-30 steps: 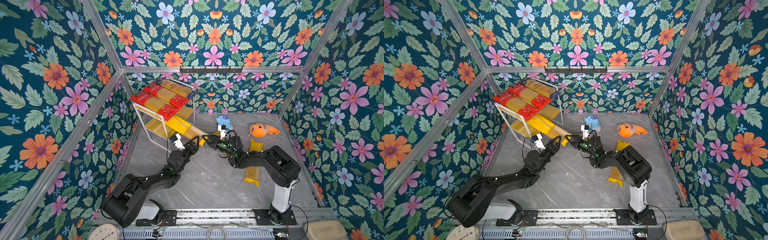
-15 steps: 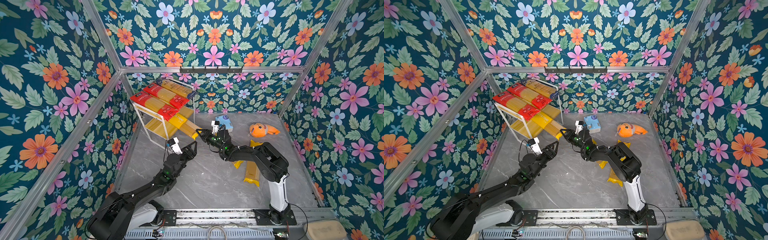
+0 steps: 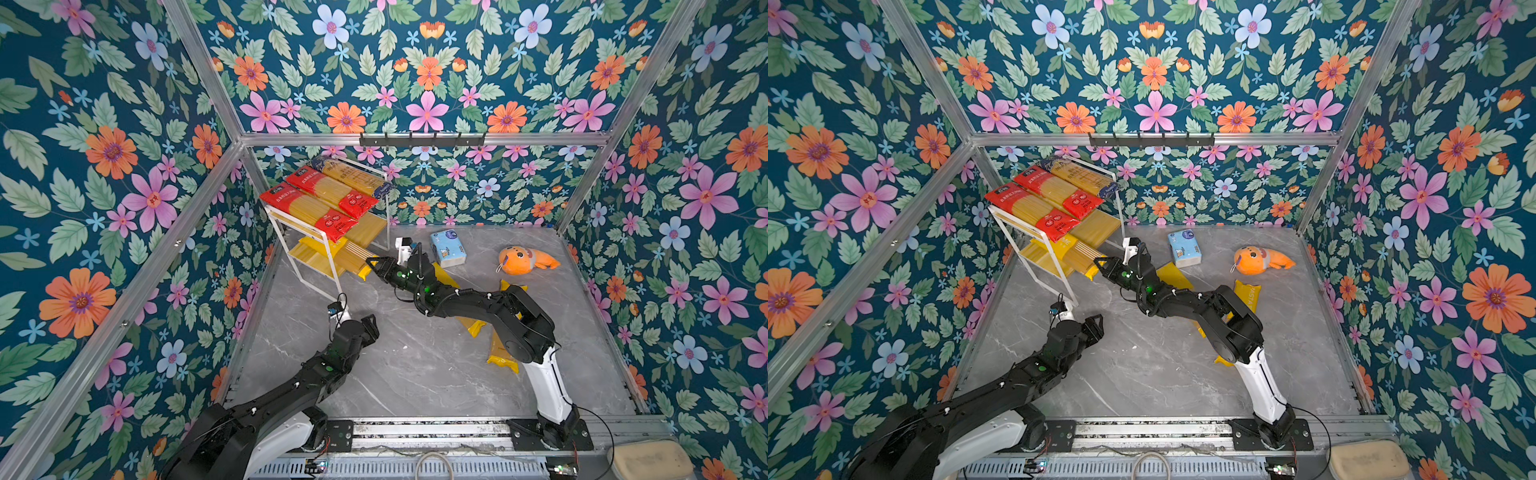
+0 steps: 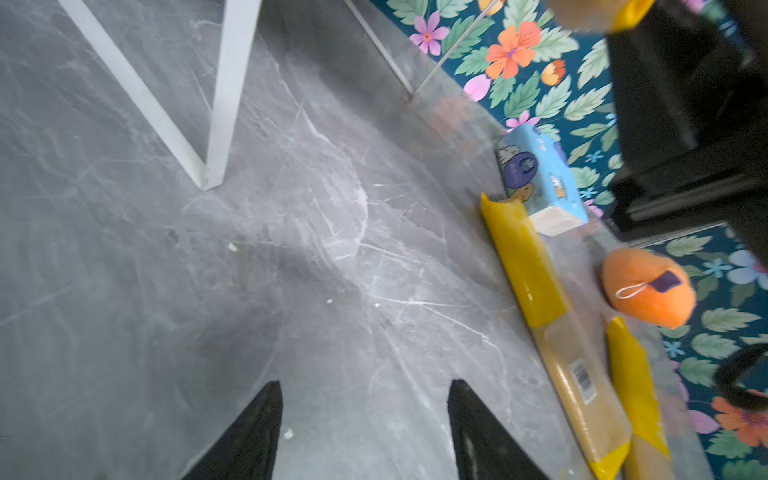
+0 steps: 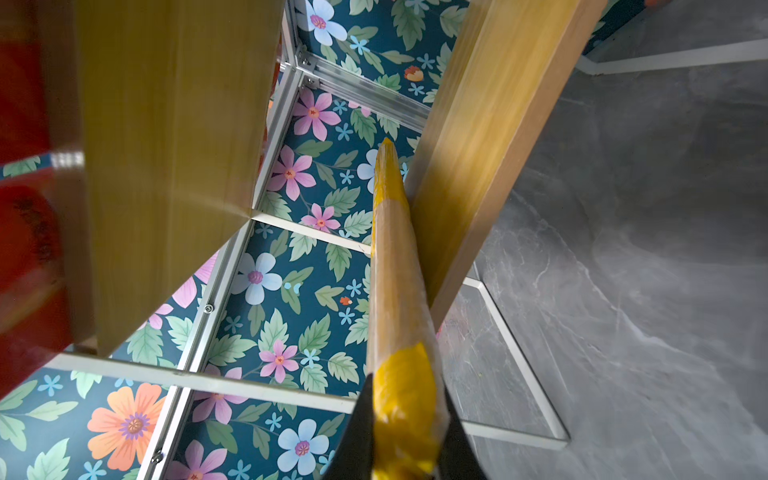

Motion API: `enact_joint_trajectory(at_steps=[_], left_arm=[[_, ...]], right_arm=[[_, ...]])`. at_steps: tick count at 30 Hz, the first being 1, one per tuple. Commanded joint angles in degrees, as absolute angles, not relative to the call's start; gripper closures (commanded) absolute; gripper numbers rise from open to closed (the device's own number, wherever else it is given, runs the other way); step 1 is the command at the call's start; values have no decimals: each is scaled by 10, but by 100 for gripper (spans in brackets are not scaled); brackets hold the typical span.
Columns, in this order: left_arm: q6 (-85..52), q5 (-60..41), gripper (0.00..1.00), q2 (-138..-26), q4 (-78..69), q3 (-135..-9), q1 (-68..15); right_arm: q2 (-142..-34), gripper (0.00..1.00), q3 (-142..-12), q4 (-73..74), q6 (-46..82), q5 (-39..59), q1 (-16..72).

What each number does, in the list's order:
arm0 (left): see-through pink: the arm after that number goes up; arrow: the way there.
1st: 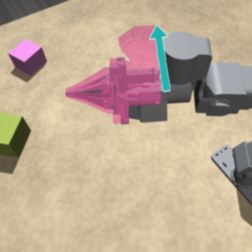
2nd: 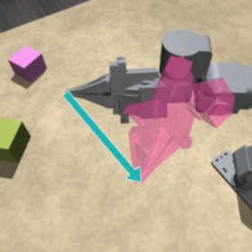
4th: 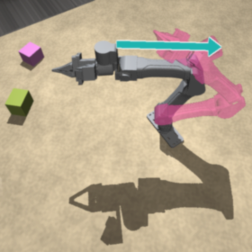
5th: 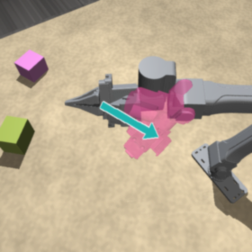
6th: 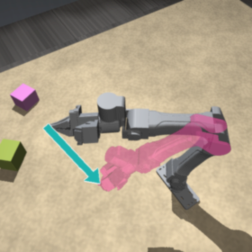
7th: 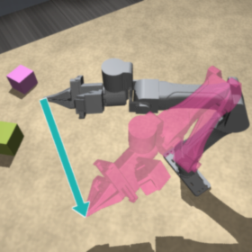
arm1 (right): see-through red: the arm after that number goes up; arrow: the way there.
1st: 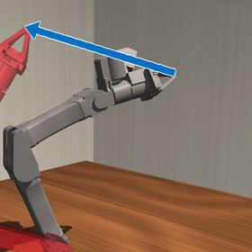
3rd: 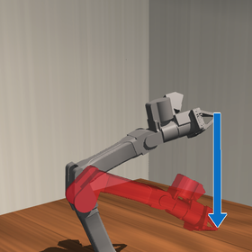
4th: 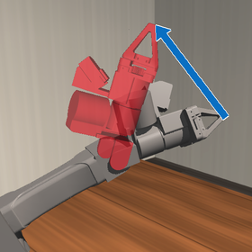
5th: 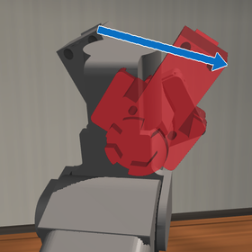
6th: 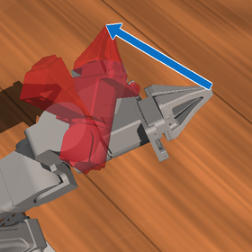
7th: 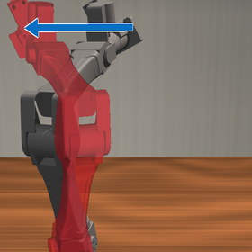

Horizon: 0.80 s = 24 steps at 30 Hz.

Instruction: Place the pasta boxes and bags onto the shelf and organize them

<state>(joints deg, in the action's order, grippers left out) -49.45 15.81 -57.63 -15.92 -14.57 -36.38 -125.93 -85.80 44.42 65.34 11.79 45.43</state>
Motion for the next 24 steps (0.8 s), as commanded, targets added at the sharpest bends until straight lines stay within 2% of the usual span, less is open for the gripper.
enact_joint_trajectory(at_steps=[1,9,18,24], left_arm=[[-487,172,34,-577,-128,-140,-364],[-526,175,34,-561,-118,-115,-371],[-536,182,35,-566,-116,-116,-380],[-533,182,35,-575,-119,-121,-383]], right_arm=[[-1275,100,-896,455,650,123,465],[-1319,100,-976,410,651,129,490],[-1327,99,-971,410,675,132,494],[-1320,81,-957,413,683,134,494]])
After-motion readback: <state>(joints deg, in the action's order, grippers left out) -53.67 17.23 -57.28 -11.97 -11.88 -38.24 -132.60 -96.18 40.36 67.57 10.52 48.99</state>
